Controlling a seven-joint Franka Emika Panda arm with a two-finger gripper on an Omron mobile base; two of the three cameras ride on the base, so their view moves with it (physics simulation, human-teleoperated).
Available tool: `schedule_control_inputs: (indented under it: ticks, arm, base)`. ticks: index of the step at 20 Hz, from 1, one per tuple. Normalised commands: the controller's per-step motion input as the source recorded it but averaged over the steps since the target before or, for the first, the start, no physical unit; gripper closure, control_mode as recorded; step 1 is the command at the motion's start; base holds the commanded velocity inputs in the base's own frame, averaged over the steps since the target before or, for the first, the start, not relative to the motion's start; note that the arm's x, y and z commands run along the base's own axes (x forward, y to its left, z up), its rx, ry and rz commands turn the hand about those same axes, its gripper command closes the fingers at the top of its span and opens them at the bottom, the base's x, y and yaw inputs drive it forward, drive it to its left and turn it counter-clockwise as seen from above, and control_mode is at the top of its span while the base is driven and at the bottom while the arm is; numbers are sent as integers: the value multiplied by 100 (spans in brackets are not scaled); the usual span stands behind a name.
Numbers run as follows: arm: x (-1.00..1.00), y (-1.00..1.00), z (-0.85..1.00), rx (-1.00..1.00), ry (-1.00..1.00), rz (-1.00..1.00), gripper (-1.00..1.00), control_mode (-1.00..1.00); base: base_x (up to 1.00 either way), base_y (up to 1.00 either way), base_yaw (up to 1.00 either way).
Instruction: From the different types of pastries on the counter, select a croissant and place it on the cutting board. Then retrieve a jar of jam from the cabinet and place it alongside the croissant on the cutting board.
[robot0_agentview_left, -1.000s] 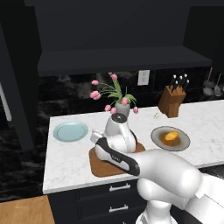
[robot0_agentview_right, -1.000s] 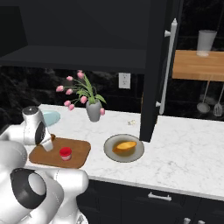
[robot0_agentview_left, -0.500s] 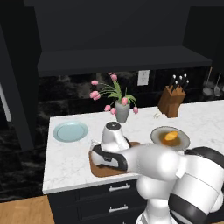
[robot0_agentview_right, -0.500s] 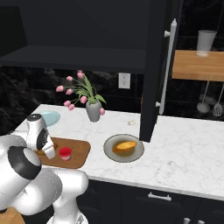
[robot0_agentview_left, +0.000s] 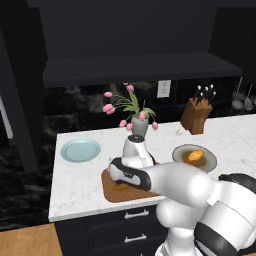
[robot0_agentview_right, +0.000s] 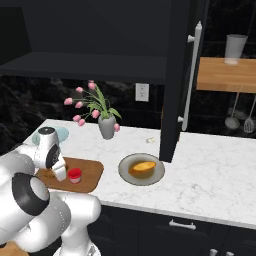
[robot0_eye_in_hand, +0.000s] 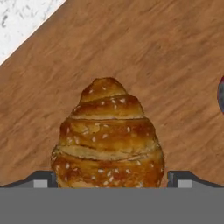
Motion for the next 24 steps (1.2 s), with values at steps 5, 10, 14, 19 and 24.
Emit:
schedule_control_inputs:
  ticks: [5,10,14,19,24]
  arm:
    - [-46,-21,-6,1,1,-3,-100,-100]
    - [-27,-2,11,0,2,-1,-100,-100]
    - [-21,2,41,0,4,-2,-100,-100]
    - [-16,21,75,0,2,-2,-100,-100]
    - [-5,13,100,0,3,-1,-100,-100]
  base:
    - [0,0,0]
    - [0,0,0]
    - [0,0,0]
    - [0,0,0]
    - [0,0,0]
